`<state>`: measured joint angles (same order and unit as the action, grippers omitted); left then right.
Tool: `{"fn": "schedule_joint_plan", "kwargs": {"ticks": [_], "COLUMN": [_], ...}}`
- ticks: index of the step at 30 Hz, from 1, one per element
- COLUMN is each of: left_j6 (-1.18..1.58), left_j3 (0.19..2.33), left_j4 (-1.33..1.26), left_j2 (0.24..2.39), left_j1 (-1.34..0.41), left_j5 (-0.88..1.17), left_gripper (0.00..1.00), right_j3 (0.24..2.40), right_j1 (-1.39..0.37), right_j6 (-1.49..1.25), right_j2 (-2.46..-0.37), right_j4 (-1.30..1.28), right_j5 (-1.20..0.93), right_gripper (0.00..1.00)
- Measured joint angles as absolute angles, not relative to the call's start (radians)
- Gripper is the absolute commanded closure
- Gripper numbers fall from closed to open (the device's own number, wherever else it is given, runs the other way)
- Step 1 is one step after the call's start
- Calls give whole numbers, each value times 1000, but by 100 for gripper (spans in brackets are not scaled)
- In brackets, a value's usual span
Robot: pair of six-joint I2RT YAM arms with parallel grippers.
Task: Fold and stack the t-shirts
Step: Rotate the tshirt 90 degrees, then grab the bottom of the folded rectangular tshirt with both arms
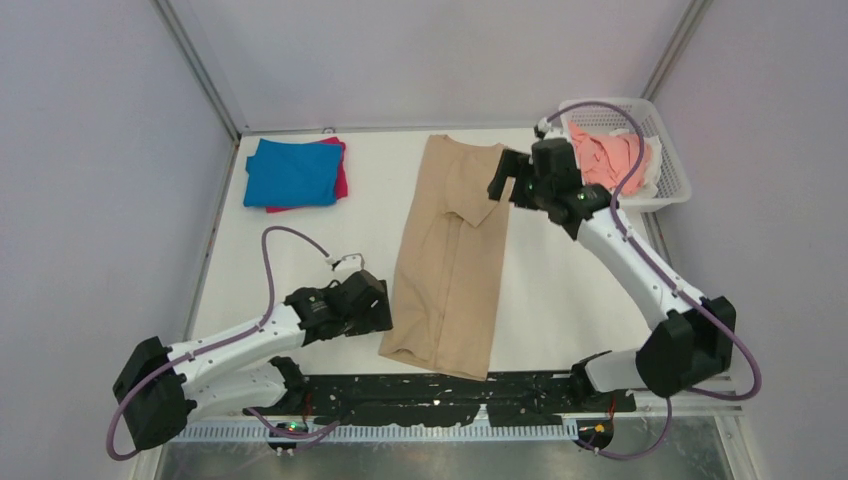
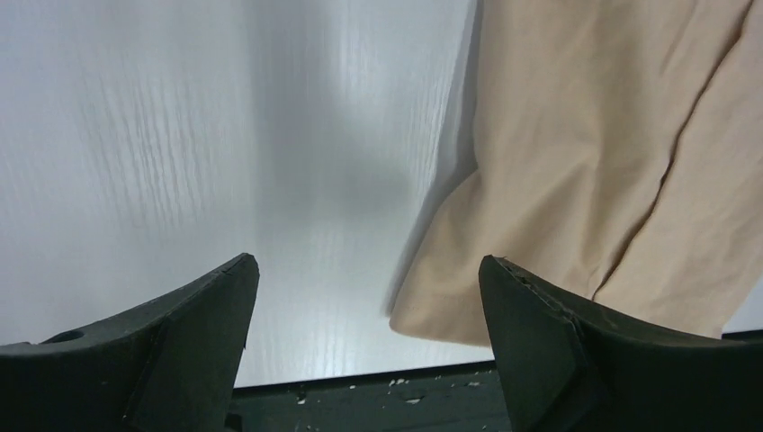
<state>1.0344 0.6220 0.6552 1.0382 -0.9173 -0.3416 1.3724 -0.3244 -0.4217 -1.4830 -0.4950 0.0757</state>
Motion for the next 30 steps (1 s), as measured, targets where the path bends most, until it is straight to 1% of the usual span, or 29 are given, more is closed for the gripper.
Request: {"fn": "schedule_joint_plan", "kwargs": {"ticks": [2,4,6,7,11,14,17,24,25,27,28,29,30], "left_j6": [1000,961,931,917,888,881,878,882,883,886,889,892,896], "left_j3": [590,579,569,562,536,530,530,525,524,524,524,525,527], "left_j4": [674,674,658,650,632,619,595,551,538,505,494,481,474], "left_j2": [1017,989,964,957,985,1041,1091,1143,1148,1167,1178,1192,1207], "left_j1": [-910,-910,-910,-910,-910,-910,-910,-909,-909,-909,-909,-909,-909], "left_j5": [-288,-233,-181,-160,-94,-65,-39,35,49,74,83,91,101], "left_gripper": [9,13,24,27,33,43,48,56,61,76,89,98,100], "right_j3": [1184,1044,951,904,787,715,674,606,601,599,599,599,599], "right_j1": [-369,-411,-447,-471,-532,-563,-586,-615,-624,-651,-665,-683,-703], "right_j6": [-461,-488,-508,-518,-543,-550,-551,-553,-555,-561,-563,-567,-572], "right_j2": [-1349,-1288,-1273,-1269,-1192,-1073,-1002,-979,-979,-979,-979,-979,-979], "right_j4": [-471,-463,-477,-482,-497,-489,-490,-514,-522,-535,-538,-544,-551], "right_j5": [93,107,120,130,149,136,132,144,150,166,170,177,183], "right_gripper": [5,5,5,5,5,5,5,4,4,4,4,3,3]}}
